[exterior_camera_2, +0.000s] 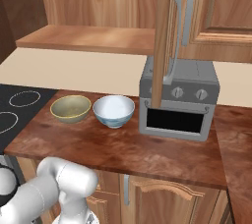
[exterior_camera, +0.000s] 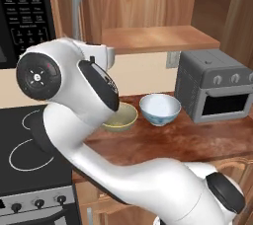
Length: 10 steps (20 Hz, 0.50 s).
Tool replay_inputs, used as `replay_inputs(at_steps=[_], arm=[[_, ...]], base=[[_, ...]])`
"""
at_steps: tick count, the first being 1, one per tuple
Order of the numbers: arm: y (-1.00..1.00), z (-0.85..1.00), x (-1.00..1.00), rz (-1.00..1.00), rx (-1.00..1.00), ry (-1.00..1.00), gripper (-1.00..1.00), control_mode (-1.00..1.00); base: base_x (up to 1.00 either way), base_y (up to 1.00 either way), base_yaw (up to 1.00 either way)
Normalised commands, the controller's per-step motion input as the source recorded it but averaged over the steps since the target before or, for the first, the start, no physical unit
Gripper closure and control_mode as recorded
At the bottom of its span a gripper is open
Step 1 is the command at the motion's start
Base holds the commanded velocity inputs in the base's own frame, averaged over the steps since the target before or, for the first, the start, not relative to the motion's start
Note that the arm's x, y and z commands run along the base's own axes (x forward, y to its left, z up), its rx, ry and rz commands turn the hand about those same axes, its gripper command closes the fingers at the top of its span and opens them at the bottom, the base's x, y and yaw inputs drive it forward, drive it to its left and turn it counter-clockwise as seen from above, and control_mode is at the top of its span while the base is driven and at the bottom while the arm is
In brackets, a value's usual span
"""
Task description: Open the cabinet. Pick the bowls from the counter and place them in the cabinet. Then close the cabinet.
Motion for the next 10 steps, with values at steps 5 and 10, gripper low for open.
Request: replay_inputs(at_steps=[5,10], arm=[[-0.64,0.38,-0.97,0.08,0.13,-0.16,-1.0,-1.0],[-0.73,0.49,-0.88,0.11,0.14,-0.16,-1.0,-1.0]], base=[[0.0,0.0,0.0],[0.0,0.0,0.0]])
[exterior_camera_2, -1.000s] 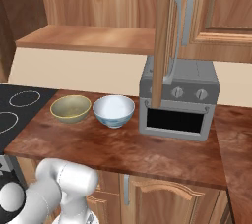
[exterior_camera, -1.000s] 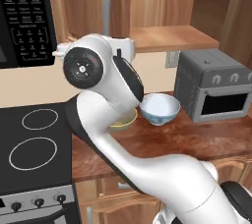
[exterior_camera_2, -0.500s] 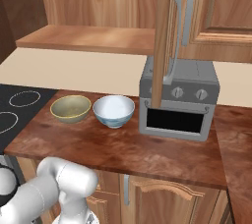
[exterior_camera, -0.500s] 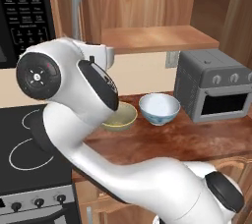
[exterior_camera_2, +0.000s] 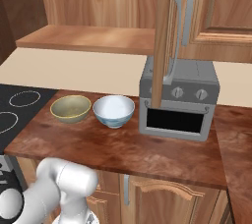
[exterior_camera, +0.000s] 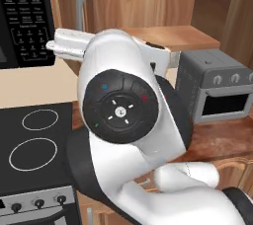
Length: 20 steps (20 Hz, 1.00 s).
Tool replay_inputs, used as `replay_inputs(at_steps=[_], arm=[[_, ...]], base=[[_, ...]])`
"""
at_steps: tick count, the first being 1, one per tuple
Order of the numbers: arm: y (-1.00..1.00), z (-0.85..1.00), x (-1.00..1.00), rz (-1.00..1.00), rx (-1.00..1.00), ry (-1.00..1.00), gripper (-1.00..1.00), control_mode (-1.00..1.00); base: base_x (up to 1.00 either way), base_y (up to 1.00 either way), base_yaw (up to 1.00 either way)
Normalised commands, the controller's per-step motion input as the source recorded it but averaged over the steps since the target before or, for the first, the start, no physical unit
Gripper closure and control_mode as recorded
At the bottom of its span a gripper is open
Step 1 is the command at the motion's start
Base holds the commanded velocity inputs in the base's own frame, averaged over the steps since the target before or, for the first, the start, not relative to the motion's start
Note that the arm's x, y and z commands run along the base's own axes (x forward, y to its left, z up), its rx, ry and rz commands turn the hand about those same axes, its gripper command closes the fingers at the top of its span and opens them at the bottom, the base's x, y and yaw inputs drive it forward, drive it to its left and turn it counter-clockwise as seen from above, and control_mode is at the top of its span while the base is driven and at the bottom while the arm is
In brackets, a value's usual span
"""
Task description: Open the cabinet. Pick the bowls from the counter and place them in the cabinet. Then close the cabinet.
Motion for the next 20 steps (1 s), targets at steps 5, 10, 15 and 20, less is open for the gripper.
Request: replay_inputs(at_steps=[5,10,15,20], arm=[[-1.0,0.18,-0.09,0.17,0.28,0.0,-1.0,-1.0],[-0.82,-0.05,0.0,0.25,0.37,0.13,-1.0,-1.0],[-0.25,-0.21,0.0,0.26,0.35,0.17,-1.0,-1.0],[0.02,-0.25,0.14,0.15,0.26,0.15,-1.0,-1.0]], base=[[0.0,0.0,0.0],[0.0,0.0,0.0],[0.0,0.0,0.0],[0.0,0.0,0.0]])
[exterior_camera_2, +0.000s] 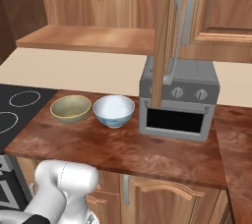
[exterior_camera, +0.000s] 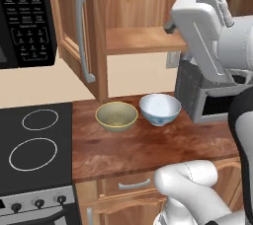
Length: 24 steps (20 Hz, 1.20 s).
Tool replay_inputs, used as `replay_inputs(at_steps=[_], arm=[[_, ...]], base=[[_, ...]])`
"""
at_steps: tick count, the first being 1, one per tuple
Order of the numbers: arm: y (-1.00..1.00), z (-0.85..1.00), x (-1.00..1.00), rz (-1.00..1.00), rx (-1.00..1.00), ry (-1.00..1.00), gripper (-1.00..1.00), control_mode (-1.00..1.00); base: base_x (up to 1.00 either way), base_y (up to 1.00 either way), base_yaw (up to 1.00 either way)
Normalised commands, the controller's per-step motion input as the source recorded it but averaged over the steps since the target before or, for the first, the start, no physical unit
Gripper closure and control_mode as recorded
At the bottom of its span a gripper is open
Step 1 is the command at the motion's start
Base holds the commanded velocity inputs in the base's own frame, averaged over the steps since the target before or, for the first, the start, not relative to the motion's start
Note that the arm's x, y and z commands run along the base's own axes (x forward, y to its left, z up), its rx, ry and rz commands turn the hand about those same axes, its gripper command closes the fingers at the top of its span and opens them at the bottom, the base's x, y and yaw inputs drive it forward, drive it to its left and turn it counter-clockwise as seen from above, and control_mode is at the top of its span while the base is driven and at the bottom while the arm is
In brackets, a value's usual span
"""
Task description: Open the cabinet. Pick the bowls from the counter and place them in the cabinet. Then close the cabinet.
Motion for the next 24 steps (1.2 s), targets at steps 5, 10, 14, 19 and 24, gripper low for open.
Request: replay_inputs(at_steps=[5,10,14,19,24], arm=[[0.18,-0.31,0.26,0.05,0.3,0.17,-1.0,-1.0],[0.19,-0.2,0.28,0.01,0.23,0.16,-1.0,-1.0],[0.07,-0.15,0.38,0.01,0.22,0.15,-1.0,-1.0],[0.0,-0.13,0.34,0.05,0.18,0.11,-1.0,-1.0],[0.12,-0.17,0.39,0.11,0.12,0.05,-1.0,-1.0]], base=[[0.0,0.0,0.0],[0.0,0.0,0.0],[0.0,0.0,0.0],[0.0,0.0,0.0],[0.0,0.0,0.0]])
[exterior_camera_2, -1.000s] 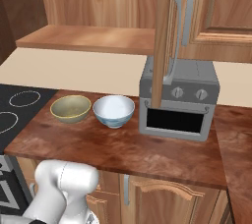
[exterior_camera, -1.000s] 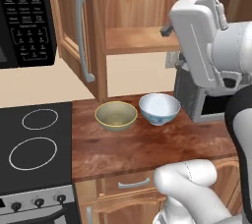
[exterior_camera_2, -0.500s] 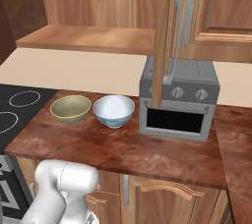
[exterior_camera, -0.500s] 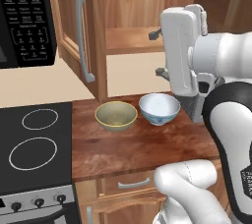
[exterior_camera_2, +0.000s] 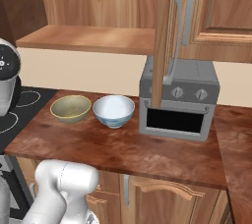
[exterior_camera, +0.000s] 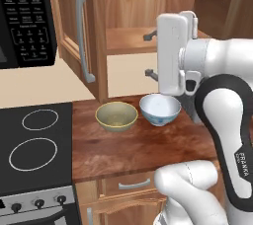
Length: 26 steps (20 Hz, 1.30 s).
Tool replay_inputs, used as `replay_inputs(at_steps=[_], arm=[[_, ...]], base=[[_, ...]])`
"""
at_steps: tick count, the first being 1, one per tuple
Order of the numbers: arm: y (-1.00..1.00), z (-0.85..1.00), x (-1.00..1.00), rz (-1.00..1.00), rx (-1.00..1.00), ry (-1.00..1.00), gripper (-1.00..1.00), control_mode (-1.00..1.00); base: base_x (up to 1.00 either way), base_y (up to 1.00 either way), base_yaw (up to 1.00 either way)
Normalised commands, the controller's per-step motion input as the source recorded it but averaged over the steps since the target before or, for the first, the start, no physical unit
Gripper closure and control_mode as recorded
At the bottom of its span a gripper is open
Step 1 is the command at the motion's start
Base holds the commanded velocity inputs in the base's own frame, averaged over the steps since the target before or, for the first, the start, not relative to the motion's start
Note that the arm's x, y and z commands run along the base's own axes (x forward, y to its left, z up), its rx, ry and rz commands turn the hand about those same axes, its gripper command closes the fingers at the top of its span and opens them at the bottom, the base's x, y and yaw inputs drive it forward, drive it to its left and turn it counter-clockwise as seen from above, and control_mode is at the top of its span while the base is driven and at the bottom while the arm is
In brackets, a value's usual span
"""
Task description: Open the cabinet. Pick the bowls from the counter and place them in the cabinet. Then close the cabinet.
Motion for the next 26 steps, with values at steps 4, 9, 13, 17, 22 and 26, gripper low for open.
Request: replay_inputs(at_steps=[4,9,13,17,22,26], arm=[[0.33,-0.14,0.39,0.12,0.04,0.0,-1.0,-1.0],[0.41,-0.04,0.43,0.11,0.02,0.0,-1.0,-1.0],[0.54,-0.03,0.35,0.15,0.06,0.04,-1.0,-1.0],[0.93,-0.03,0.21,0.16,0.02,0.04,-1.0,-1.0],[1.0,-0.07,0.16,0.13,0.0,0.01,-1.0,-1.0],[0.94,-0.24,0.25,0.08,0.0,0.0,-1.0,-1.0]], base=[[0.0,0.0,0.0],[0.0,0.0,0.0],[0.0,0.0,0.0],[0.0,0.0,0.0],[0.0,0.0,0.0],[0.0,0.0,0.0]])
